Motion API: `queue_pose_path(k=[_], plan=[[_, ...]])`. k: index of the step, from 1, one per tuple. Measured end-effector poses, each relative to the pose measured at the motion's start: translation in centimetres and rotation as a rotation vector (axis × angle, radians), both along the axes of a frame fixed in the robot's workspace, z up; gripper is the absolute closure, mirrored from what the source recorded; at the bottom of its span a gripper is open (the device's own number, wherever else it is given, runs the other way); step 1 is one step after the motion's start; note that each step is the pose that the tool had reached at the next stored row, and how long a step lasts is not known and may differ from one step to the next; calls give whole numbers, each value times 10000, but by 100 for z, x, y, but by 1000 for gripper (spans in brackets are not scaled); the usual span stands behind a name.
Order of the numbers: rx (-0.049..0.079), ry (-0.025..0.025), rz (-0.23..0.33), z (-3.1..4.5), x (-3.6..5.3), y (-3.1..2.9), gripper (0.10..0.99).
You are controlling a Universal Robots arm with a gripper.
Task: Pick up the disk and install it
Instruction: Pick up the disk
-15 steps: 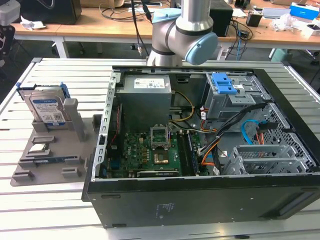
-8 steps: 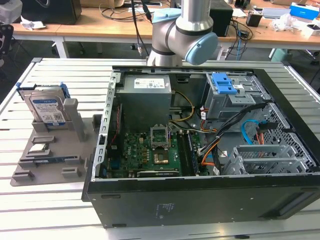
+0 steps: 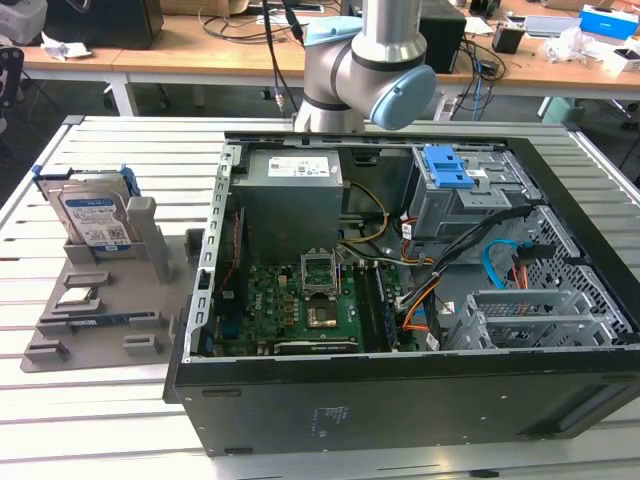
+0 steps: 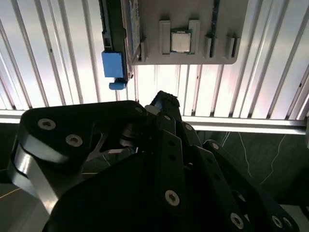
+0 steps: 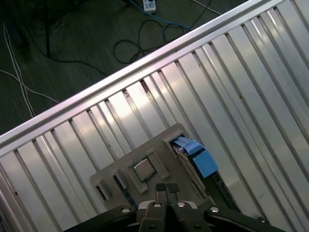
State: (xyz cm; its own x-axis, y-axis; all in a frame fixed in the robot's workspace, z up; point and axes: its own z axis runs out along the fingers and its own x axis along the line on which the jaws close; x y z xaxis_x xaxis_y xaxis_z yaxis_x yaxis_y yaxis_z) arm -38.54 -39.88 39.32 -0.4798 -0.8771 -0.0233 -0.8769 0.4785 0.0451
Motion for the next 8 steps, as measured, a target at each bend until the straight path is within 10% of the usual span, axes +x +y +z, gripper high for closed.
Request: queue_pose_path(k=[8], plan=[[-1, 0, 877, 0, 0, 0, 980]])
